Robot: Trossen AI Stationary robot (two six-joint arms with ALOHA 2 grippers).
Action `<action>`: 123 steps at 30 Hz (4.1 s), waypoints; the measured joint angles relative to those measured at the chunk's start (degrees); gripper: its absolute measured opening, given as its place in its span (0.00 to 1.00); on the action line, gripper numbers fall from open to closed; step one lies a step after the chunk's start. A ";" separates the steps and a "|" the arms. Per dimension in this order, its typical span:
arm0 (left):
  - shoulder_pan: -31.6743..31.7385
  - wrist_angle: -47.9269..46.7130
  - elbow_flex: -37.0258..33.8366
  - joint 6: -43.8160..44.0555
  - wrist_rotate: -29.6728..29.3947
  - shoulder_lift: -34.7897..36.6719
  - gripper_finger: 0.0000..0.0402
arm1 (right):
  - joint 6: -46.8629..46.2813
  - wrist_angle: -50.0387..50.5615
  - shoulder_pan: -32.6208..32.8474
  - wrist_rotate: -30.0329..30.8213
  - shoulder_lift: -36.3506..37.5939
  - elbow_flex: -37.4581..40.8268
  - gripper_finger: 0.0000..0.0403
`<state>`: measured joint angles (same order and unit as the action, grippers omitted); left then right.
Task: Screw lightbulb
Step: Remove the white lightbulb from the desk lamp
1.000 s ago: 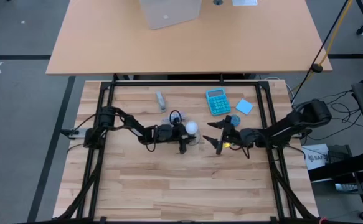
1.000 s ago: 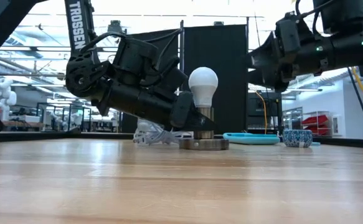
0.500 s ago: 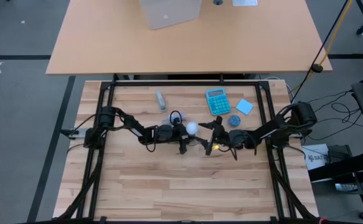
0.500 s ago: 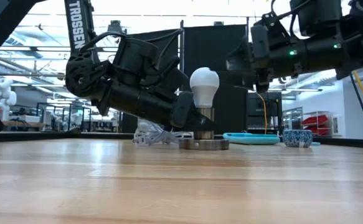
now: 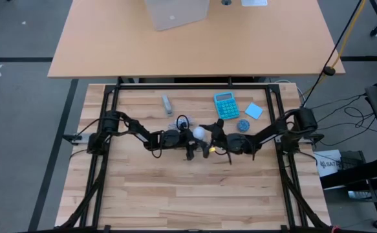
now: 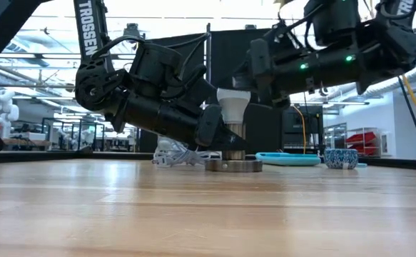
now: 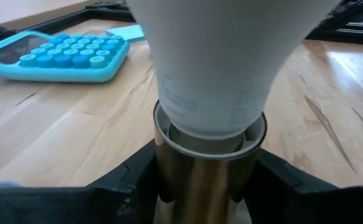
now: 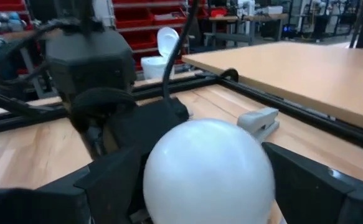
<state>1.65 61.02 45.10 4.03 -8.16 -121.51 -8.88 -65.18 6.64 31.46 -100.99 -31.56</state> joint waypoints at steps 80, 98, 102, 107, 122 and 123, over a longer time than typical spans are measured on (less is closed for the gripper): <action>-0.61 1.06 -0.07 -0.45 19.93 0.00 0.45 | 14.53 20.16 -13.83 -57.68 12.70 -3.53 0.69; -0.63 2.90 -0.07 3.61 14.72 0.33 0.61 | 20.03 47.87 -14.87 -39.57 30.35 -3.53 0.69; -0.61 0.99 -0.07 3.56 12.93 2.00 0.61 | 18.54 53.51 -14.87 -36.90 31.15 -3.51 0.69; -0.61 -4.77 -0.09 1.87 12.13 6.45 0.61 | 16.47 57.13 -14.87 -36.90 30.93 -3.51 0.69; -1.86 -31.91 -0.11 -4.62 4.12 26.94 0.61 | 8.04 62.98 -14.89 -36.02 26.90 -3.51 0.69; -2.12 -32.32 -0.11 -4.97 4.04 27.62 0.61 | 7.47 63.15 -14.89 -36.02 26.02 -3.51 0.69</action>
<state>-0.47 28.70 44.99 -0.94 -4.12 -93.89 -1.41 -2.04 -8.25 -4.56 -74.97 -35.07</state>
